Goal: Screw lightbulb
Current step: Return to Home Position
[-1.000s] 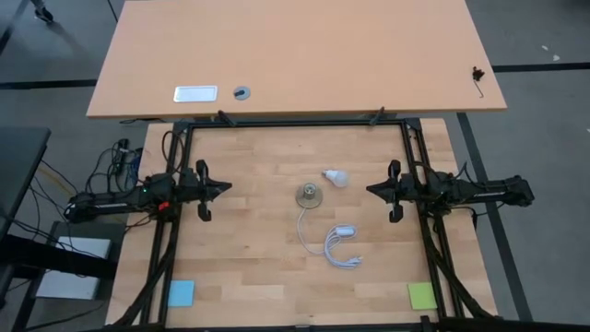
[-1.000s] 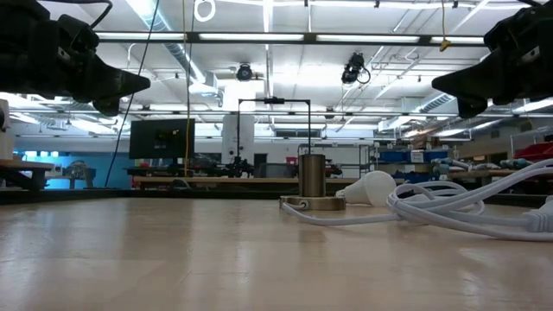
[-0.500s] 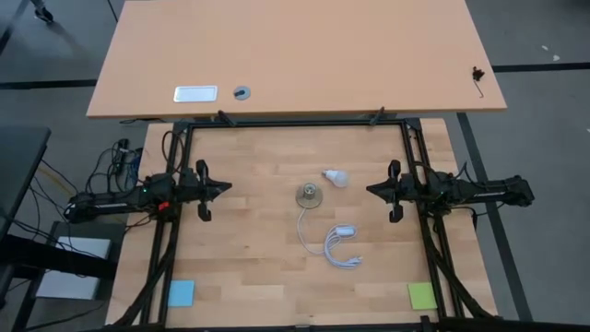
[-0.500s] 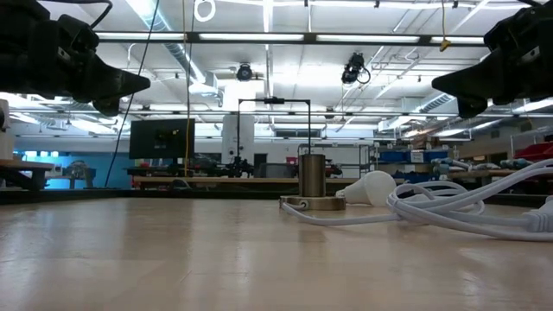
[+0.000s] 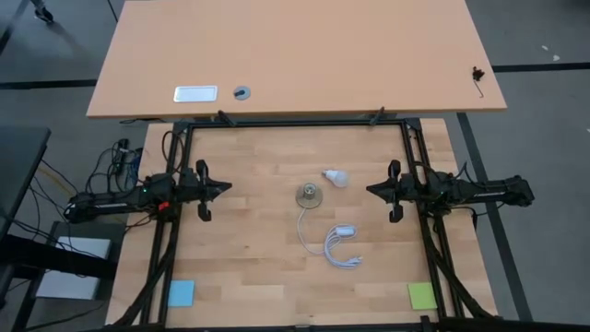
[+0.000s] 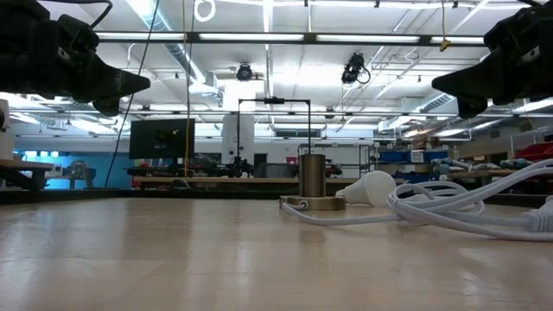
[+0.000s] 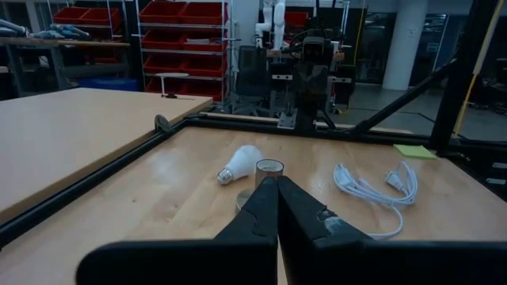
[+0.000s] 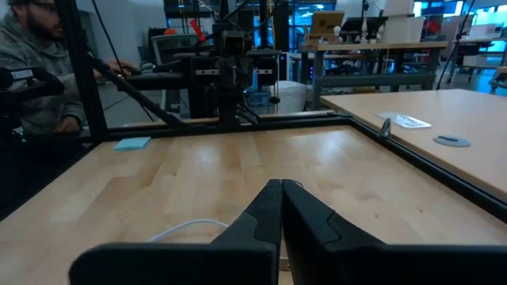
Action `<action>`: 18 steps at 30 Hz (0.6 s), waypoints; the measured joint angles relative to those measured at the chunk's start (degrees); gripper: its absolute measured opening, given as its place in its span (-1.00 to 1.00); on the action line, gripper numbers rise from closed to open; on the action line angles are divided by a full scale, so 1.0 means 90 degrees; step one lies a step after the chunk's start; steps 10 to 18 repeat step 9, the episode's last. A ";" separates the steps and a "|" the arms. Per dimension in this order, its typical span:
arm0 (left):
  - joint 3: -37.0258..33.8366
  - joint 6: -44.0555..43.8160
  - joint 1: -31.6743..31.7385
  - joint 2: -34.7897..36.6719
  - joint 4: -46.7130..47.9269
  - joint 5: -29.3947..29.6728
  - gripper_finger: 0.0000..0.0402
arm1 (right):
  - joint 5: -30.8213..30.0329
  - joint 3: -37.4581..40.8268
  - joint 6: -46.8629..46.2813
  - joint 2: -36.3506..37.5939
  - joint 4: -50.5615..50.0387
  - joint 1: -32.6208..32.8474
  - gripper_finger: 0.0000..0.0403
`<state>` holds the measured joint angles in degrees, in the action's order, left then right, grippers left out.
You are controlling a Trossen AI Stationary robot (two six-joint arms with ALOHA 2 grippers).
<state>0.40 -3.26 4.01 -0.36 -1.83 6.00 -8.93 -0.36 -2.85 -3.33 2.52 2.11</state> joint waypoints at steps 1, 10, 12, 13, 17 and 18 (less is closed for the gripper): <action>0.0000 0.0002 0.0002 0.0000 0.0001 0.0000 -0.99 | 0.0000 0.0000 0.0000 0.0000 0.0000 0.0000 -0.90; 0.0000 0.0001 0.0000 0.0000 -0.0001 0.0000 -0.99 | 0.0000 0.0000 0.0000 0.0000 0.0000 0.0000 -0.92; 0.0000 0.0001 0.0000 0.0000 -0.0001 0.0000 -0.99 | 0.0000 0.0000 0.0000 0.0000 0.0000 0.0000 -0.92; 0.0000 0.0001 0.0000 0.0000 -0.0001 0.0000 -0.99 | 0.0000 0.0000 0.0000 0.0000 0.0000 0.0000 -0.92; 0.0000 0.0001 0.0000 0.0000 -0.0001 0.0000 -0.99 | 0.0000 0.0000 0.0000 0.0000 0.0000 0.0000 -0.92; 0.0000 0.0001 0.0000 0.0000 -0.0001 0.0000 -0.99 | 0.0000 0.0000 0.0000 0.0000 0.0000 0.0000 -0.92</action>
